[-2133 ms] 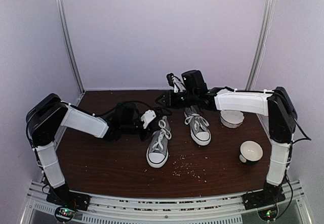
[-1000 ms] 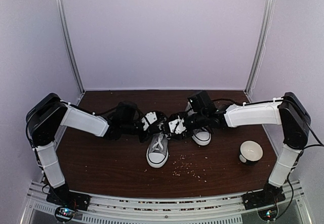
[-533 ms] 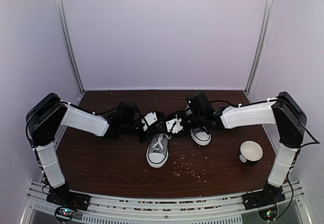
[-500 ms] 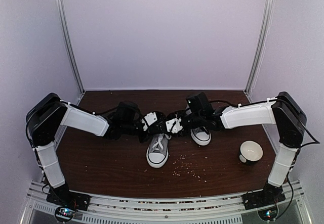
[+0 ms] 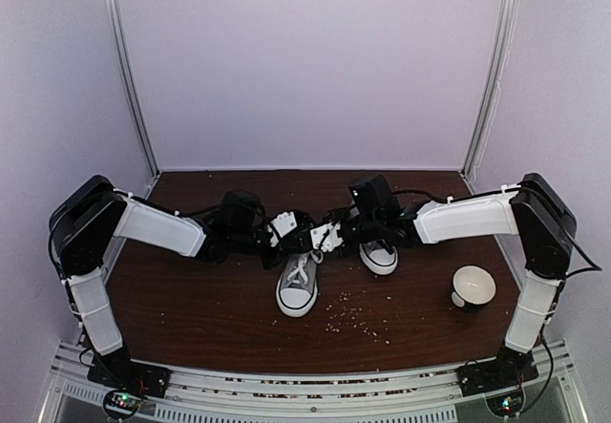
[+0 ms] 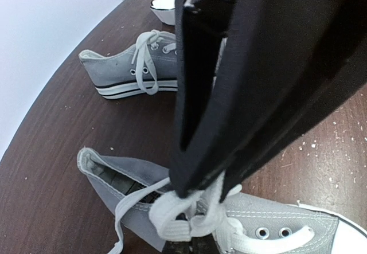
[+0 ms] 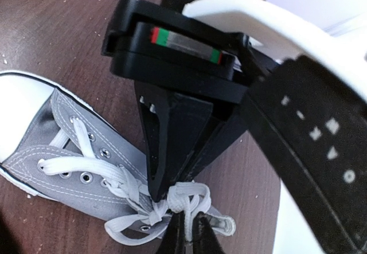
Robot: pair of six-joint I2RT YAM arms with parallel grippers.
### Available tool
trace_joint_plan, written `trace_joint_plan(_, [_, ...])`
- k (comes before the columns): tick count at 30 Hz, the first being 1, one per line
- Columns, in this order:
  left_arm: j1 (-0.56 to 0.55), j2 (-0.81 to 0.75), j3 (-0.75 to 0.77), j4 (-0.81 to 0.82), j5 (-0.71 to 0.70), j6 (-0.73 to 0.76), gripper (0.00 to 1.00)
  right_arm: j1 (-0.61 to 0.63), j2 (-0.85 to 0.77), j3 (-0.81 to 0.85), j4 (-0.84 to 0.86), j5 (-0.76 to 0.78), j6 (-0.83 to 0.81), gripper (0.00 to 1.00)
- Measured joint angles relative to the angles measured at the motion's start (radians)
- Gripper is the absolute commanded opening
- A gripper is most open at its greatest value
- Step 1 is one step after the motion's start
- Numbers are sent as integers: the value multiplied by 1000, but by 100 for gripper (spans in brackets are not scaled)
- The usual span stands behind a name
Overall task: Tie the shoes
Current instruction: Pass from the left arm to the right
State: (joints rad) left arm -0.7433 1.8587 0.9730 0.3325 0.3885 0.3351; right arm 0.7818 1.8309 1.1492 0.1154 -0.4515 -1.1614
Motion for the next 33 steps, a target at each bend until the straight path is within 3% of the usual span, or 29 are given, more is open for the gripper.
trace_joint_plan(6, [0, 0, 0, -4, 8, 0, 0, 4, 0, 5, -9, 7, -5, 0])
trace_joint_plan(9, [0, 0, 0, -6, 5, 2, 34, 5, 0, 4, -9, 8, 6, 0])
trace_joint_plan(11, [0, -2, 0, -19, -4, 10, 48, 5, -4, -2, -8, 11, 13, 0])
trace_joint_plan(17, [31, -95, 1, -190, 32, 64, 54, 5, -28, -27, -31, 25, 15, 0])
trace_joint_plan(23, [198, -150, 129, -458, 217, 144, 55, 6, -38, -29, -69, 34, 5, 0])
trace_joint_plan(28, [264, -14, 347, -626, 121, 154, 67, 6, -38, -28, -97, 38, -7, 0])
trace_joint_plan(33, [267, 192, 584, -833, 46, 174, 68, 14, -38, -27, -128, 41, -24, 0])
